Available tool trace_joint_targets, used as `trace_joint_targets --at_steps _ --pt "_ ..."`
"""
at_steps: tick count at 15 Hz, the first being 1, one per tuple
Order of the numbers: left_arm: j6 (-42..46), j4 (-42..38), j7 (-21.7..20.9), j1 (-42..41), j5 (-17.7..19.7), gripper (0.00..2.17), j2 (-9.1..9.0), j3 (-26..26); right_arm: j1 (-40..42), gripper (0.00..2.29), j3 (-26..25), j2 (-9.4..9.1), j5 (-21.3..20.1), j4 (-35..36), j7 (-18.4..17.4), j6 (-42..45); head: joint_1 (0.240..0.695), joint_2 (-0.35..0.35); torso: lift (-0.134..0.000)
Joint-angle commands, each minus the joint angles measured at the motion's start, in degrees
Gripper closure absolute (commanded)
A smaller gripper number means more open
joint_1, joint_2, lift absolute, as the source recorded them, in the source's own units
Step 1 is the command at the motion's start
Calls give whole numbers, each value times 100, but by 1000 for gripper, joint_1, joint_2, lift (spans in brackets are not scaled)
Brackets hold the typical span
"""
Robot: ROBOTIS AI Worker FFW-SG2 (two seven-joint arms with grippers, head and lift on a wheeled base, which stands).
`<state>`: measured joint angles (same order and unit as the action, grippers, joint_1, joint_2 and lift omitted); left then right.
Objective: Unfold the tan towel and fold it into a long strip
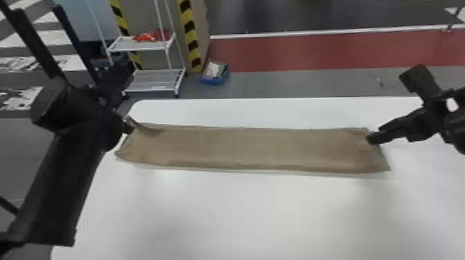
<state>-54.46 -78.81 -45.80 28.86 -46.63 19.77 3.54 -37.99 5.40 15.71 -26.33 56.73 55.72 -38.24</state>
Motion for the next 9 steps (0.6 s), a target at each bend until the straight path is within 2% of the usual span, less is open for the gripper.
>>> trace_joint_targets --at_steps 1,3,5,7,9 --pt "53 -3 141 -12 22 701 -35 -29 99 539 -66 -7 14 154 1 -4 695 134 -123" --pt "53 6 177 -12 48 677 9 -20 231 539 -189 2 23 242 9 -22 695 135 -123" --pt "35 50 -26 -3 22 677 106 -38 345 539 -198 37 190 409 36 -22 695 135 -123" --pt "35 85 -430 -3 -13 677 211 -179 424 539 -206 11 225 549 36 -22 695 140 -123" --pt "35 85 -1063 -29 101 596 343 -416 459 539 -198 -42 225 664 36 -75 695 150 -123"
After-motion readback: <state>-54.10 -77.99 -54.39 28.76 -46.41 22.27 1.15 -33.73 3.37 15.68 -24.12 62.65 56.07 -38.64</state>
